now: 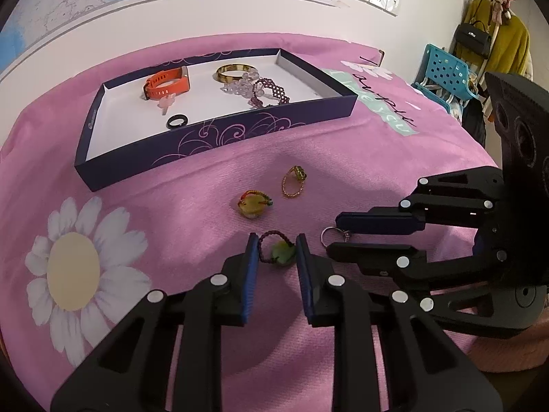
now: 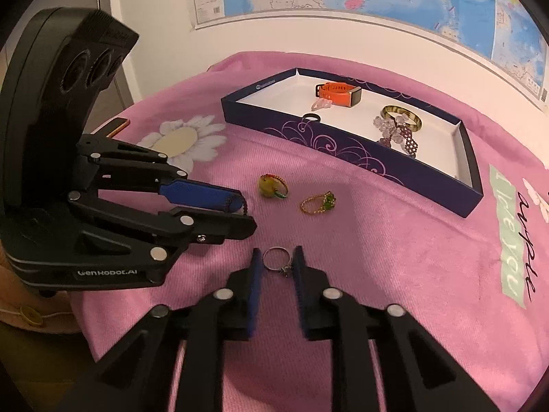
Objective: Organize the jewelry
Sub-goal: 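Grasp the silver ring with the right tool while the left tool holds the hair tie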
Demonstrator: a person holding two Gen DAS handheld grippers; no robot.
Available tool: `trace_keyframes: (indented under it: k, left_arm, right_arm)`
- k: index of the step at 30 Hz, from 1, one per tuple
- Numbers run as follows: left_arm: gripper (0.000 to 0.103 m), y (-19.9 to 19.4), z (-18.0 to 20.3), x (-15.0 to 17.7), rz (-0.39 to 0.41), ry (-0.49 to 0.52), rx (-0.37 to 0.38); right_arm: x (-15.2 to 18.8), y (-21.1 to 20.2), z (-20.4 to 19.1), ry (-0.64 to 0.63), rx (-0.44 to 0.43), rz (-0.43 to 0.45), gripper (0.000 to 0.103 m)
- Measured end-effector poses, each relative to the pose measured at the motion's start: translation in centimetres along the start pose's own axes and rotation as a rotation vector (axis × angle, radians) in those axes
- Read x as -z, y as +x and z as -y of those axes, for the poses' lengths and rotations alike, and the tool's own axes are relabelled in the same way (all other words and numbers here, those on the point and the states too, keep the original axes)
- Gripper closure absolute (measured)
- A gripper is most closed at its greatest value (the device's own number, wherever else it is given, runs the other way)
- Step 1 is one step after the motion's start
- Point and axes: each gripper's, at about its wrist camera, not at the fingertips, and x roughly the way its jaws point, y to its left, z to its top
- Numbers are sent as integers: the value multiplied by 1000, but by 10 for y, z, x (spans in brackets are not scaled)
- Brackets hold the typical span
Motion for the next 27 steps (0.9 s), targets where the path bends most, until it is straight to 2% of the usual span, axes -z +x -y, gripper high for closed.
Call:
trace_keyframes:
  k: [5, 10, 27]
  left_arm:
    - [82, -5, -5, 0, 12, -16, 8]
    - [82, -14, -7, -4, 43, -20, 4]
    - [82, -50, -18, -25, 178, -60, -63]
  right_arm:
    - [-2, -2, 6, 32, -8, 15, 87]
    - [-7, -13, 15, 63, 9, 68, 87]
    - [-31, -50, 31, 103, 40, 229, 87]
